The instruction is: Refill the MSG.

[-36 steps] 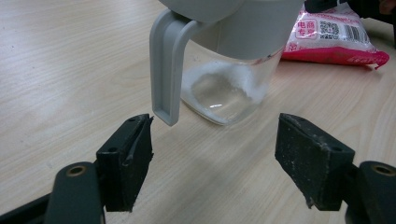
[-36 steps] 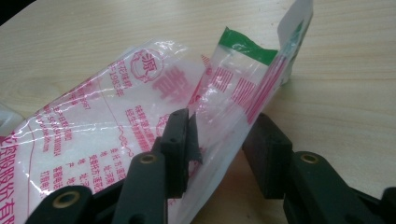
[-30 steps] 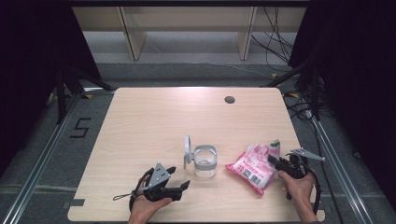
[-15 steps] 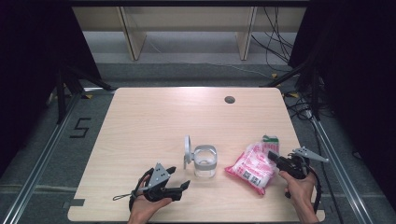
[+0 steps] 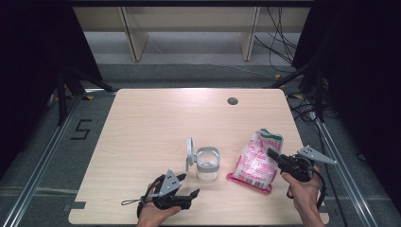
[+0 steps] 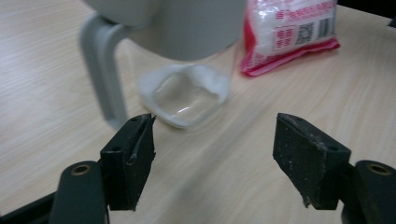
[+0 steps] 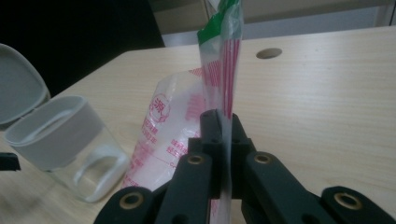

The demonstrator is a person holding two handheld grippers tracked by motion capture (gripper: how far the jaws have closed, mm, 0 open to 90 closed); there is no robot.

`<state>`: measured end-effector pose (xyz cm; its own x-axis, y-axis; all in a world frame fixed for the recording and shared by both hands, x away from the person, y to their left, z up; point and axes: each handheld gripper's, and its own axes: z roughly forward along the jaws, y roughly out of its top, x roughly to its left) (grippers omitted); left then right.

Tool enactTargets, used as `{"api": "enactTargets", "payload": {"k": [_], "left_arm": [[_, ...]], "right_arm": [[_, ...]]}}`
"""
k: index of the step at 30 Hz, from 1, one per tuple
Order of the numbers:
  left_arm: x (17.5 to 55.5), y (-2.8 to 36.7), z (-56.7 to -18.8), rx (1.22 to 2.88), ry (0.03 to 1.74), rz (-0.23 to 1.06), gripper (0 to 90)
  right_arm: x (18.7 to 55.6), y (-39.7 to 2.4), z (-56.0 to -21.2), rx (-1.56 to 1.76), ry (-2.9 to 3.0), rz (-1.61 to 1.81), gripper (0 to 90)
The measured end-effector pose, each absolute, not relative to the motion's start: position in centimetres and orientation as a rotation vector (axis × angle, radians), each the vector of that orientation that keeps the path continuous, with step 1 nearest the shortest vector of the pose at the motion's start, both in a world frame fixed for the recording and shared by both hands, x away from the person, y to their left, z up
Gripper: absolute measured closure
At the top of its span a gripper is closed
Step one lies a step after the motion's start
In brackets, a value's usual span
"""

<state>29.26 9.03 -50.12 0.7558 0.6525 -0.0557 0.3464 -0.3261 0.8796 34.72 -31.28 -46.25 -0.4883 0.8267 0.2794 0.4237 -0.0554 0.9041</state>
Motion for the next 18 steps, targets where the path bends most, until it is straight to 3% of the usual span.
{"api": "enactTargets", "payload": {"k": [18], "left_arm": [[27.5, 3.0, -50.8, 1.969, 0.671, 0.276, 30.0]], "right_arm": [[34.3, -27.9, -42.0, 1.126, 1.985, 1.532, 90.0]]}}
